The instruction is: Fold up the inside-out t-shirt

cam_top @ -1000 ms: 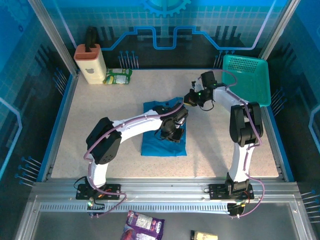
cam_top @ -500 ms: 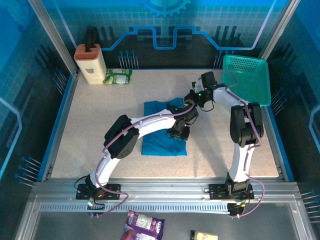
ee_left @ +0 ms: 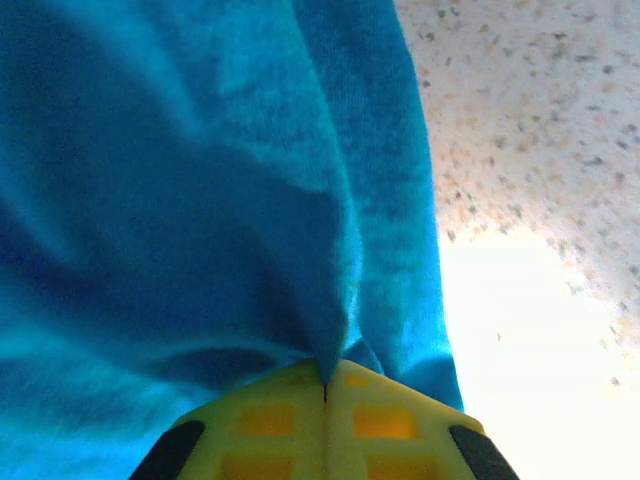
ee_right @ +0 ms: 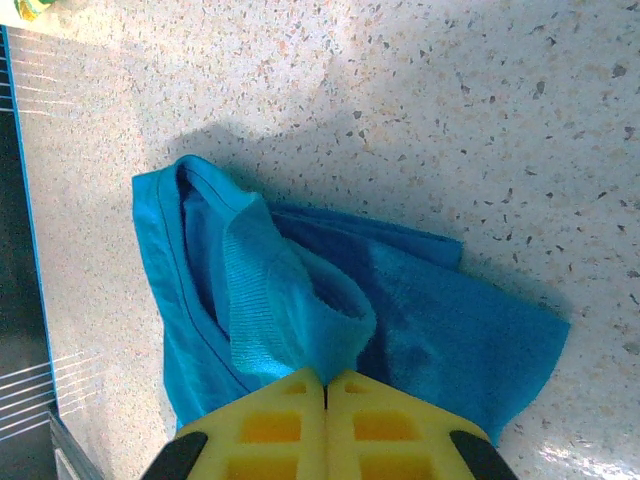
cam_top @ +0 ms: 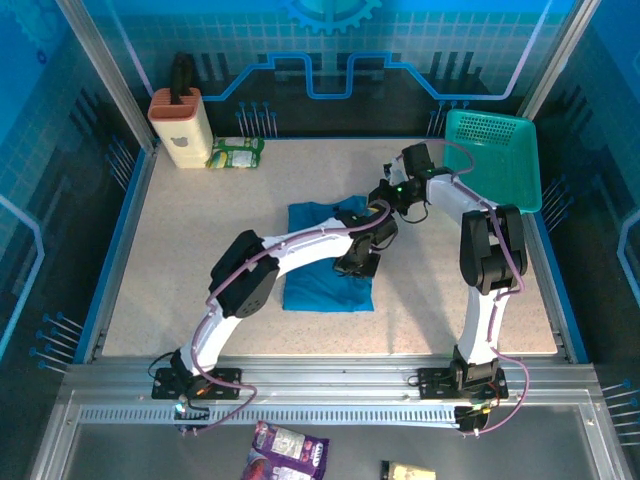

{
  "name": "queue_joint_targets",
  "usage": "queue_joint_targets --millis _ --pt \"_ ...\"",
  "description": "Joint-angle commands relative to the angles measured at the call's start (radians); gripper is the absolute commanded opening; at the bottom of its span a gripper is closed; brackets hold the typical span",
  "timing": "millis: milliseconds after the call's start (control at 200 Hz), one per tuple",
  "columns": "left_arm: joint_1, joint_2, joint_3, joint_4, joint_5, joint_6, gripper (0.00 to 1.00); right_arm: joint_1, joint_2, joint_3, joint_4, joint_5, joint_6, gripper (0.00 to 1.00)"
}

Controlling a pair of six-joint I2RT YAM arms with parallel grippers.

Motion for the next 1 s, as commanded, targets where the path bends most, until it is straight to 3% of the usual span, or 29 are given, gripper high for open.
queue_joint_targets --millis 0,175,270,545,685,961,996 --pt "-0.013 -0.151 -0.057 -0.054 0.043 0.020 0.00 -0.004 -0.028 0.033 -0.057 0.032 -0.012 0.00" --pt "-0.016 -0.212 -0.194 0.030 0.246 0.000 0.00 -0.019 -0.015 0.031 -0.094 0.082 -0.012 0.00" --pt "-0.022 -0.215 -0.238 0.074 0.298 -0.009 0.00 -0.028 0.004 0.020 -0.090 0.092 -0.014 0.00" --pt "-0.022 -0.094 -0.243 0.146 0.517 0.010 0.00 -0.065 0.016 -0.091 -0.095 0.199 -0.005 0.00" --pt "-0.018 -0.053 -0.254 0.149 0.561 0.020 0.00 -0.087 0.017 -0.128 -0.091 0.221 0.003 0.00" --pt "0.046 -0.150 -0.338 0.313 0.650 -0.040 0.31 -0.084 -0.035 -0.121 -0.114 0.216 -0.001 0.00" --pt "0.060 -0.170 -0.346 0.334 0.660 -0.049 0.33 -0.082 -0.045 -0.115 -0.136 0.225 -0.005 0.09"
